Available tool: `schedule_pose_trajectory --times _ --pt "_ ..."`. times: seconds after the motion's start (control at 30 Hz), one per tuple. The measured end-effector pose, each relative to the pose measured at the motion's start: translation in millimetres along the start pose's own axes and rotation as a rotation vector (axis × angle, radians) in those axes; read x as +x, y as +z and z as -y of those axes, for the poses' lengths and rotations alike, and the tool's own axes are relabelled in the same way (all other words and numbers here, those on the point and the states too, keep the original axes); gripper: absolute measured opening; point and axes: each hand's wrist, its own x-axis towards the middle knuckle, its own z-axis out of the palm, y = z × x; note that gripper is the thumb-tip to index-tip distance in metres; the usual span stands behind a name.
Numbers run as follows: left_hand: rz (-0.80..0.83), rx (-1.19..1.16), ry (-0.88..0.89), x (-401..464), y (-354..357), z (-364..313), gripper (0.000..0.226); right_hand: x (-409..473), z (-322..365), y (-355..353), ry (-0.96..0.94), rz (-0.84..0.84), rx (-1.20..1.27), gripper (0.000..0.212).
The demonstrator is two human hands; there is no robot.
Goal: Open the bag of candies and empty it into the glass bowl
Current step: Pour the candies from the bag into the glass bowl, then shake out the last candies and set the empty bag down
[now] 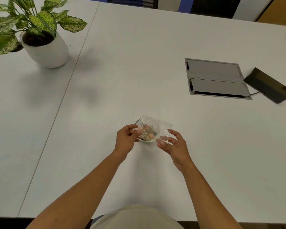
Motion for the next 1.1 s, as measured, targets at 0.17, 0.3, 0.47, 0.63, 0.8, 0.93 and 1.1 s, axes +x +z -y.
schedule_pose_trajectory --times 0.17,0.3,0.47,0.63,0.8,0.93,1.1 --pt "0.01 0.058 0.058 -6 -5 -6 0.018 -7 -6 -3 0.052 0.043 -0.027 0.073" --pt "0.081 0.219 0.127 -16 -10 -15 0.021 -20 -8 -2 -0.088 -0.133 -0.22 0.062" --pt "0.229 0.385 0.188 -16 -11 -30 0.022 -16 2 -3 -0.271 -0.299 -0.405 0.038" --pt "0.289 0.492 0.204 -19 -11 -37 0.019 -10 9 16 -0.142 -0.021 -0.392 0.013" --pt "0.252 0.314 0.132 -26 -18 -37 0.023 -16 3 23 -0.108 -0.027 -0.226 0.011" --pt "0.215 0.163 0.062 -35 -21 -29 0.026 -22 2 25 -0.084 -0.05 -0.177 0.009" --pt "0.15 0.115 0.029 -42 -21 -21 0.024 -27 -1 27 -0.11 -0.097 -0.201 0.009"
